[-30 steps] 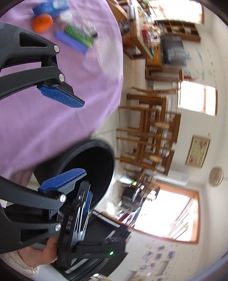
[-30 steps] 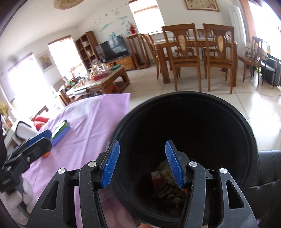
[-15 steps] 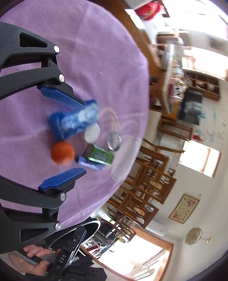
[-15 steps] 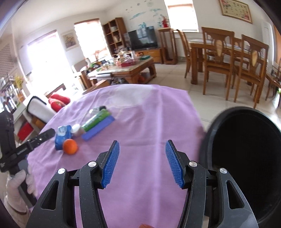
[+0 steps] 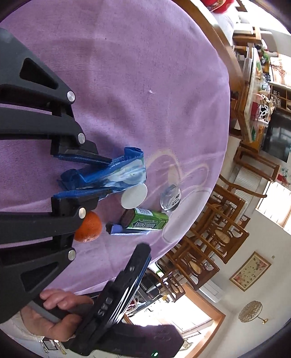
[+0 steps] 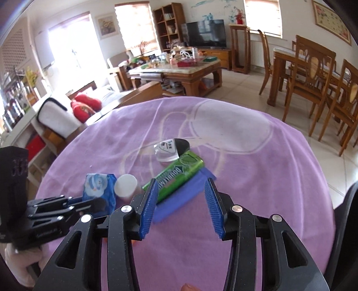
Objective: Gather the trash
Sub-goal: 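Grasp the blue wet-wipe pack with the left tool while the right grasps the green Doublemint box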
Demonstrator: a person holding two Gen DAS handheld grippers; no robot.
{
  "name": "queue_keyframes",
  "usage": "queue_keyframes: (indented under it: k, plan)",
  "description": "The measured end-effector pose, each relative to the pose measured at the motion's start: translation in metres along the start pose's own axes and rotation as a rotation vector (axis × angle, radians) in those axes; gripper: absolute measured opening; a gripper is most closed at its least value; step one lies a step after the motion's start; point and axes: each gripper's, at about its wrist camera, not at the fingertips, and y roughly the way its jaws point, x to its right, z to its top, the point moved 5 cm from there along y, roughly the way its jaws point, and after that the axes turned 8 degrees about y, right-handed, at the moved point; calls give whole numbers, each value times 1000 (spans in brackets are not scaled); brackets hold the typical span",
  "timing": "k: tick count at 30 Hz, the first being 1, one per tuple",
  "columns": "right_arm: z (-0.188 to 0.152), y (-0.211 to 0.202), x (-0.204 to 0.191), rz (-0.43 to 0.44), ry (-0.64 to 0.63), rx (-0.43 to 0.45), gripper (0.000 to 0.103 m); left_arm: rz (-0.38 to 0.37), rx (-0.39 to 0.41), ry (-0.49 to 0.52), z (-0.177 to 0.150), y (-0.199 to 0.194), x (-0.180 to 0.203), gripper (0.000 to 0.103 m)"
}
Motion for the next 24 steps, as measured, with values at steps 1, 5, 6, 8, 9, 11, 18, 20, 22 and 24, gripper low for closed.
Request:
queue_keyframes:
  k: [1, 5, 6, 8, 9, 11, 18, 20, 22, 24]
  plan:
    - [2, 6, -3, -3, 1, -9, 43, 5, 9, -4, 0, -2, -2, 19]
    - [5, 31, -10, -36, -14, -57, 43, 46, 113, -35, 4, -18, -7, 17]
    - [6, 35, -13, -39, -17, -58, 43, 48, 136, -40, 4, -22, -8, 17]
    - [10, 42, -20, -69, -36, -56, 43, 47, 166, -49, 7, -27, -11, 17]
    - [11, 47, -23, -92, -45, -67, 44, 46, 179, -58, 7, -29, -13, 17]
    - [12, 54, -28, -124, -66, -78, 44, 36, 192, -68, 8, -31, -14, 17]
    - [5, 69, -40, -162, -130, -107, 31, 6, 218, -85, 12, -34, -12, 17]
    - [4, 68, -39, -136, -114, -102, 31, 0, 219, -89, 12, -34, -13, 18]
    - [3, 64, -37, -91, -82, -91, 31, -8, 221, -82, 13, -34, -11, 18]
    - [3, 53, -30, -57, -41, -57, 31, -8, 225, -63, 13, -35, -8, 17]
